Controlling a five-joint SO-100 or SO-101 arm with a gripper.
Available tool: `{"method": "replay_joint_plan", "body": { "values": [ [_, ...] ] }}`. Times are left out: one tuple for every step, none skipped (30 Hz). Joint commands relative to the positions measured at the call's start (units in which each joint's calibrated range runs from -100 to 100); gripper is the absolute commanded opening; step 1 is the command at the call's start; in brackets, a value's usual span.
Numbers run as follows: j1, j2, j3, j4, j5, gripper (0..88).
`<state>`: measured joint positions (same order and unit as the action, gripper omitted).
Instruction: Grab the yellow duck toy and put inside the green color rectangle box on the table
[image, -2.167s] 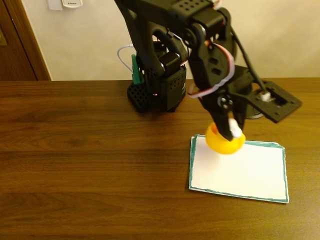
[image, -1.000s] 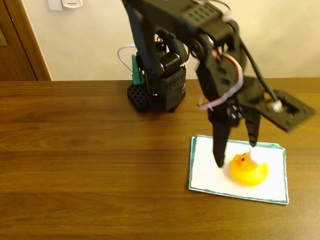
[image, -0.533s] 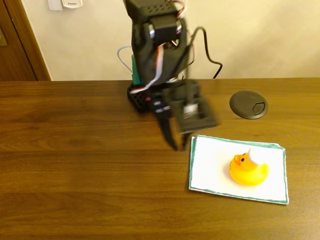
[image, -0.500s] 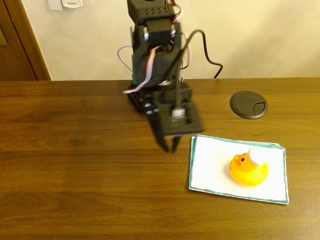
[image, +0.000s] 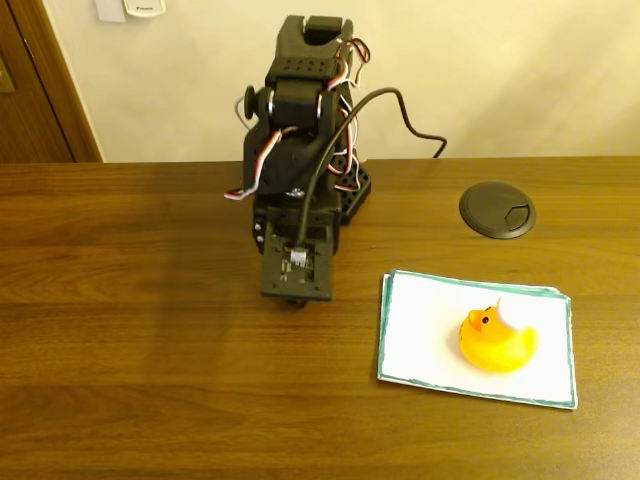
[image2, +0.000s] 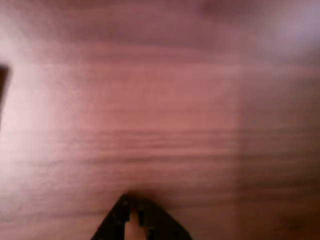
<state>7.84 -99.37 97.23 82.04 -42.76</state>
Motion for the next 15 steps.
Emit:
{"method": "replay_joint_plan", "body": {
  "values": [
    [-6.84,-0.63,2.5,-2.92,-1.37,0.1],
    [-8.75,-0.63,2.68,-3.17,-1.66,0.1],
    [-9.36,-0.63,2.68,-1.9,-1.95,0.1],
    [-9.36,-0.63,2.68,-1.55,-2.05,0.1],
    [-8.93,-0.63,2.68,-0.96,-2.78,0.1],
    [-8.23,-0.63,2.68,0.83,-4.15,0.1],
    [-7.45,-0.63,2.68,2.37,-5.62,0.3],
    [-8.32,-0.63,2.68,2.37,-5.67,0.3],
    [-9.54,-0.63,2.68,2.37,-5.57,0.7],
    [-10.06,-0.63,2.68,2.45,-5.37,0.8],
    [-10.06,-0.63,2.68,2.54,-5.32,0.8],
    [-10.32,-0.63,2.68,2.54,-5.27,0.8],
    [-11.02,-0.63,2.68,2.54,-5.27,0.8],
    [-12.94,-0.63,2.77,2.54,-5.27,0.8],
    [-15.12,-0.63,2.77,2.54,-5.23,0.8]
  ]
}}
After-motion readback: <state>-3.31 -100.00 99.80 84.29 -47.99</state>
